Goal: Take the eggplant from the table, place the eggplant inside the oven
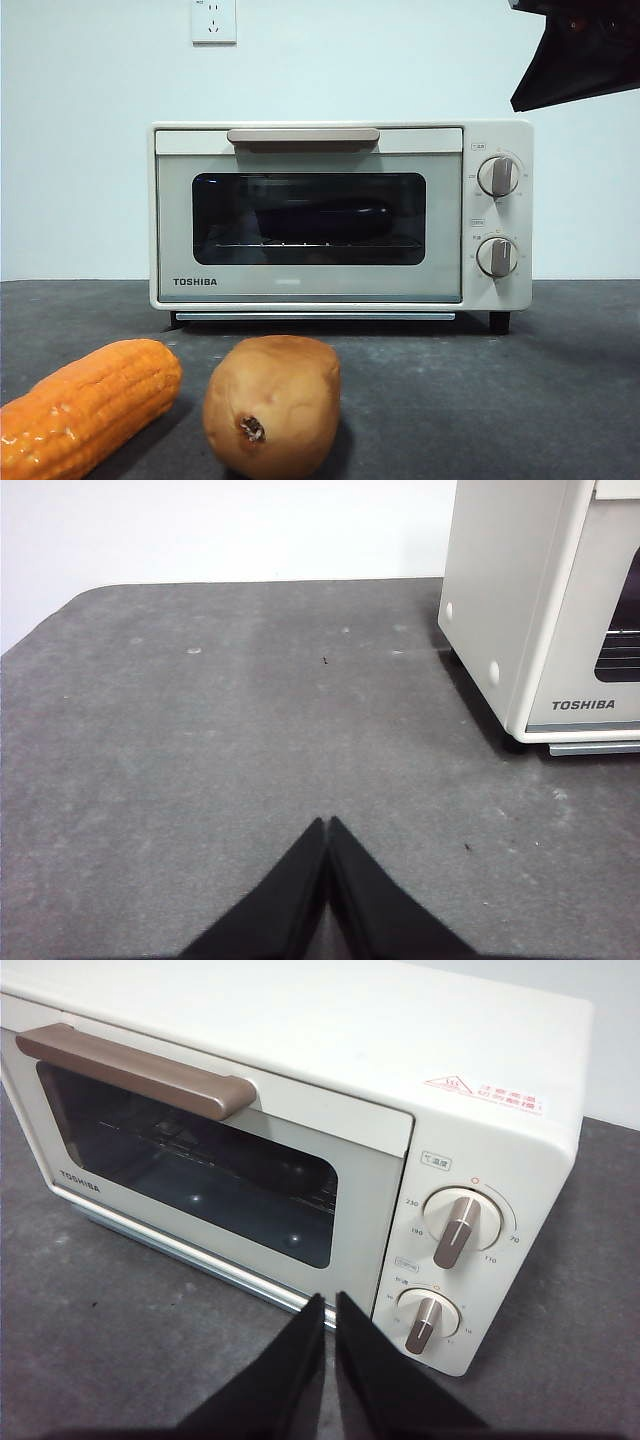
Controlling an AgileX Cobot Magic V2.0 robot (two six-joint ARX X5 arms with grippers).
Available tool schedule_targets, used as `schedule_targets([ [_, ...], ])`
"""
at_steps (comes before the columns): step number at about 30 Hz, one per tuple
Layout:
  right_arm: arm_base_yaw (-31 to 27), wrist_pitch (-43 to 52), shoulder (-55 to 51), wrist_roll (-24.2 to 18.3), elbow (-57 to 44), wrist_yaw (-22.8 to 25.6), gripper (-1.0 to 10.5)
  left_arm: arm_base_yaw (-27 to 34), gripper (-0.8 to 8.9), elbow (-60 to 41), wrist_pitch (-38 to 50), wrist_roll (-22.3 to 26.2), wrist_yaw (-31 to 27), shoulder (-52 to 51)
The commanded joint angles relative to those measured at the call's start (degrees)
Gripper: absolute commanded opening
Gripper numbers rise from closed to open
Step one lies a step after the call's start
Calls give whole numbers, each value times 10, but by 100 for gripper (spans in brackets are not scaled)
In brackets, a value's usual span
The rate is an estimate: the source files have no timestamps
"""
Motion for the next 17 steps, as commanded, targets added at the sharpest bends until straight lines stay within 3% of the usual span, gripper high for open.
schedule_targets([
  [1,3,6,3,10,4,2,5,2,4,-9,-3,3,-2,-1],
  [7,2,-6,-30,-23,3,17,5,2,4,-9,-3,3,-2,-1],
  [10,-19,-9,-93,-76,1,39,5,2,4,-9,-3,3,-2,-1],
  [12,-51,-3,-146,-98,-9,36,5,2,4,-9,-3,3,-2,-1],
  [17,-163,2,-265,-94,-64,-17,5,2,4,-9,-3,3,-2,-1],
])
